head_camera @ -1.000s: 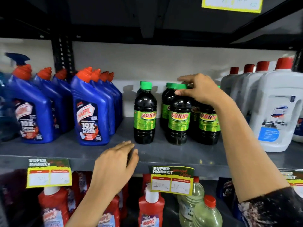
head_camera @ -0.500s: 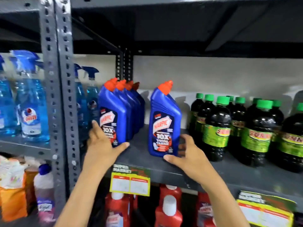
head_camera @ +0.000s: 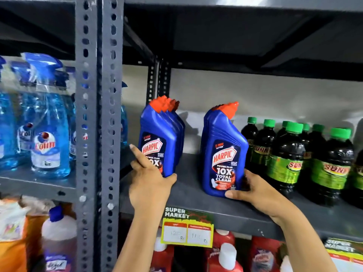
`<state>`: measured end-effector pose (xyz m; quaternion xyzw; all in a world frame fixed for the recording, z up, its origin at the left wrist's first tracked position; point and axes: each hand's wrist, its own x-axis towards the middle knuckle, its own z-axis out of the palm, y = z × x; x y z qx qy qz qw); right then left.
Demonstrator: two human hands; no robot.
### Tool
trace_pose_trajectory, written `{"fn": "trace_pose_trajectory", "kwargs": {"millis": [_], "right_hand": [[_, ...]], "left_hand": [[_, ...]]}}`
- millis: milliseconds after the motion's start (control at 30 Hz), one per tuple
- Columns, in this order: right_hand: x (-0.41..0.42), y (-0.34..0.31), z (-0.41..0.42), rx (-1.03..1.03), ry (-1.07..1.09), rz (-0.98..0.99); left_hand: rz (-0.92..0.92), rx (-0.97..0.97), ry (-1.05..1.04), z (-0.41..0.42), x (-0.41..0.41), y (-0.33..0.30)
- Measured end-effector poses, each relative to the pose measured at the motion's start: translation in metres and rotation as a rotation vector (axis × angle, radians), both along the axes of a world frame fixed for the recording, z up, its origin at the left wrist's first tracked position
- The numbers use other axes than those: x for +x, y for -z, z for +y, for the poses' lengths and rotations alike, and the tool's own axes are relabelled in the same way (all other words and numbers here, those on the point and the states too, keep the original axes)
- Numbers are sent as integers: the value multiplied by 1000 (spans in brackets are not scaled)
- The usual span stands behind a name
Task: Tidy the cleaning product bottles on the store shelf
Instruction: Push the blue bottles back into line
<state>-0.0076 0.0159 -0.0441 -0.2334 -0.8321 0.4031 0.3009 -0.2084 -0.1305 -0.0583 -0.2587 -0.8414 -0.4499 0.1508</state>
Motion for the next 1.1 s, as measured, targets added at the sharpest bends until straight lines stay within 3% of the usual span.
{"fn": "trace_pose_trajectory", "kwargs": {"millis": [567,800,900,1000,1100], "right_hand": [[0,0,2,-19,-51,16],[9,2,2,-23,25,-35],[34,1,4,27,98,-90],[77,-1,10,35,184,-73],[123,-4,18,82,355,-43]], "left_hand": [[-12,-39,-69,-3,5,-2],[-4,-80,-28,-3,4,-2],[-7,-26,-11,-12,22,-3],[197,75,-80,-12,65,-6],[307,279,100,8,120,-16]]}}
